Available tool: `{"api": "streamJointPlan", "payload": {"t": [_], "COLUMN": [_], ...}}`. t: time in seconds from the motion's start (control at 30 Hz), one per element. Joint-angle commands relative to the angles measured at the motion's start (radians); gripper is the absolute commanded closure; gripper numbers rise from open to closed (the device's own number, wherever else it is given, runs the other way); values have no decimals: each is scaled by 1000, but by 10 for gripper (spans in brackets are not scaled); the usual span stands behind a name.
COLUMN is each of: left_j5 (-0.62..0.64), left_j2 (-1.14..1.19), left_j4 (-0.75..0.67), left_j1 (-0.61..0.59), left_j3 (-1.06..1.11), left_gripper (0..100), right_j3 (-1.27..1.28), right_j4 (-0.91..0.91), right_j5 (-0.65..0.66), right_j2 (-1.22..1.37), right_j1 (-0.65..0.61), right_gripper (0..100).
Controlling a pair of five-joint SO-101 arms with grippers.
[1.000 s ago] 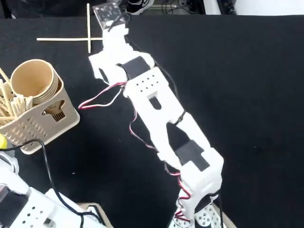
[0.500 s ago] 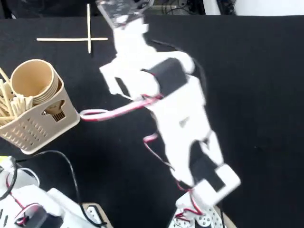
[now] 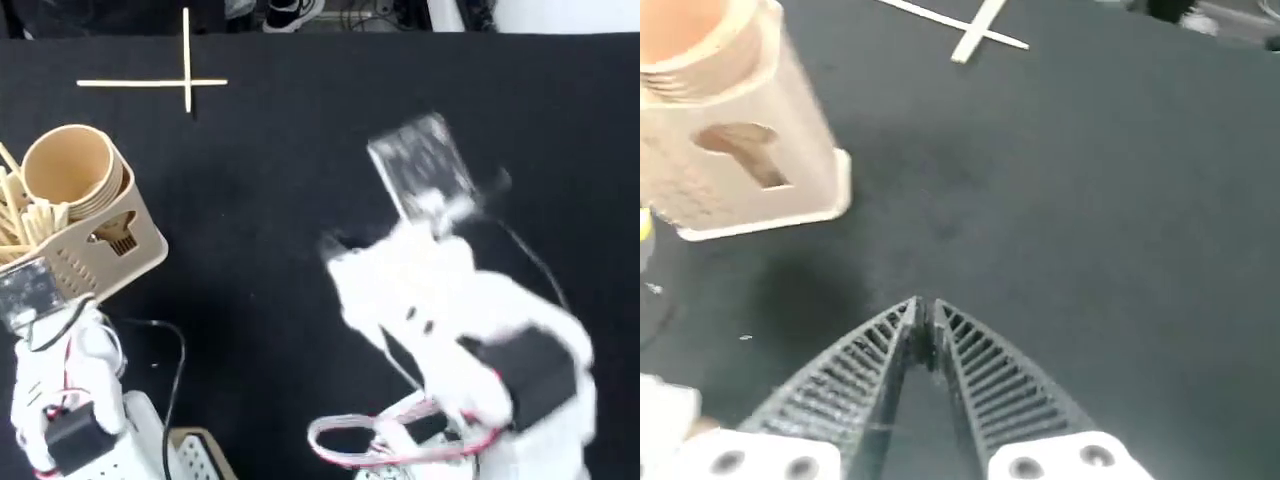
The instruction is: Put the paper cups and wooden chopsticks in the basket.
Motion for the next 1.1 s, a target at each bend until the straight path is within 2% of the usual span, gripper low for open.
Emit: {"api": "streamJointPlan", "payload": {"t": [0.0, 0.13, 0.2, 0.27, 0.47, 0.8, 1.07], "left_j5": [6, 9, 9, 5, 3, 9, 9], "left_j2": [0, 0, 0, 0, 0, 0, 0], "left_j4": [-40, -40, -46, -86, -110, -141, -147], "left_j1": [61, 124, 153, 165, 165, 174, 176], "left_j3": [79, 206, 260, 309, 343, 404, 404], "left_gripper": [934, 935, 935, 935, 935, 935, 933], "right_j3": [404, 796, 854, 863, 983, 1443, 1443], "right_j4": [-118, -264, -322, -324, -367, -572, -393], "right_j5": [8, 118, 166, 213, 229, 236, 236], "right_j2": [-288, -622, -792, -914, -819, -878, -878], "right_j1": [150, 298, 348, 348, 381, 459, 457], "right_gripper": [986, 986, 986, 986, 986, 986, 986]}}
